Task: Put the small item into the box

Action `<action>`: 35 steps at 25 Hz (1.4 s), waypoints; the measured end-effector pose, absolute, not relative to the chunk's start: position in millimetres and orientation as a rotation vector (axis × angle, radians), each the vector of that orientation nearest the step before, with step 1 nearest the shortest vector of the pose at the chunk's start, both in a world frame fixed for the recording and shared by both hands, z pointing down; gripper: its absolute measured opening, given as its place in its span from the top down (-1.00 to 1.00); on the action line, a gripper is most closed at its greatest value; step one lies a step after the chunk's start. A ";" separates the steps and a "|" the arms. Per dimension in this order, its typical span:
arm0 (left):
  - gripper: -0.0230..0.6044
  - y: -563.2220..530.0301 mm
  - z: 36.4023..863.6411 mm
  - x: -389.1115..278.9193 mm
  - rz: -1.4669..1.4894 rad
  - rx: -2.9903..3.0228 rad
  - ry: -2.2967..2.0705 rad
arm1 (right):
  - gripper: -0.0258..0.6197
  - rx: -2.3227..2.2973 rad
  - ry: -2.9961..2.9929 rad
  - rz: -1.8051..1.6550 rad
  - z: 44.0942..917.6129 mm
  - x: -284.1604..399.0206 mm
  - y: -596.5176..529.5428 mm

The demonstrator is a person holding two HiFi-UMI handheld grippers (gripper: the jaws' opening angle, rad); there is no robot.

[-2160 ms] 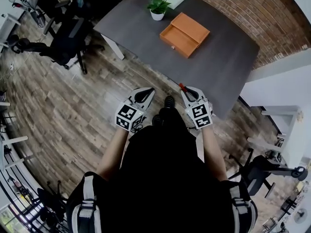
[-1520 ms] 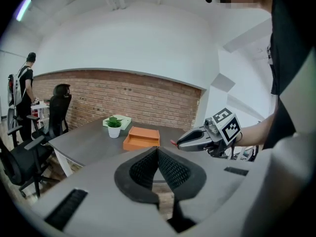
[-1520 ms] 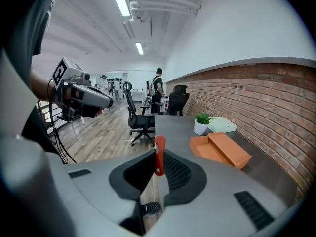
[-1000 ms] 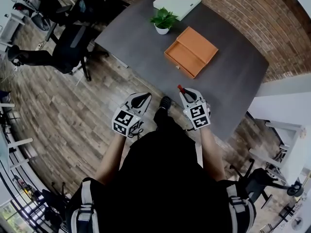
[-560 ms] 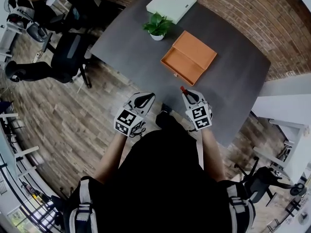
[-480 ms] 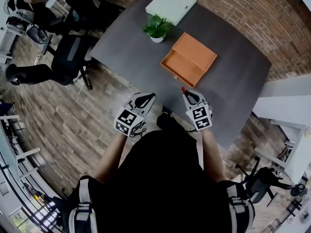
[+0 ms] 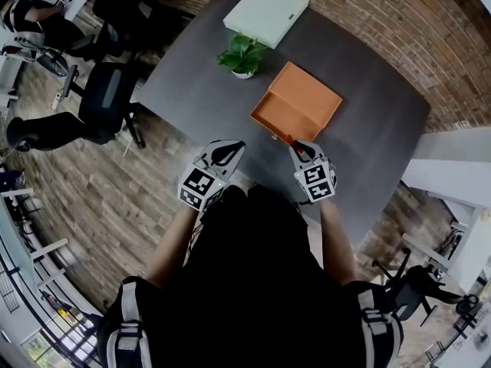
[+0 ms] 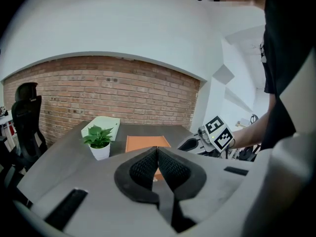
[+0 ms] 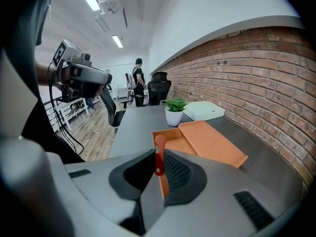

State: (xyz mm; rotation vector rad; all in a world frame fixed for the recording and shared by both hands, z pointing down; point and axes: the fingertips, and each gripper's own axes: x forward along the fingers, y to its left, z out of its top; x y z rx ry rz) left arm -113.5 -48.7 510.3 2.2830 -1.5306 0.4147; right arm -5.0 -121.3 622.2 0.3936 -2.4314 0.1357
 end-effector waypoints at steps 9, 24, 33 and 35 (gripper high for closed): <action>0.85 -81.6 516.5 -121.0 0.388 2.285 -1.445 | 0.72 0.427 -2.380 0.178 626.6 -11.8 -139.1; 0.85 -132.5 528.7 -121.7 0.421 2.453 -1.132 | 0.72 0.597 -2.276 0.288 640.3 -34.4 -157.4; 0.85 -143.8 543.9 -126.2 0.450 2.534 -0.922 | 0.72 0.715 -2.208 0.352 652.8 -45.3 -161.5; 0.85 -145.8 548.2 -125.9 0.456 2.548 -0.884 | 0.72 0.738 -2.195 0.347 654.0 -43.6 -160.8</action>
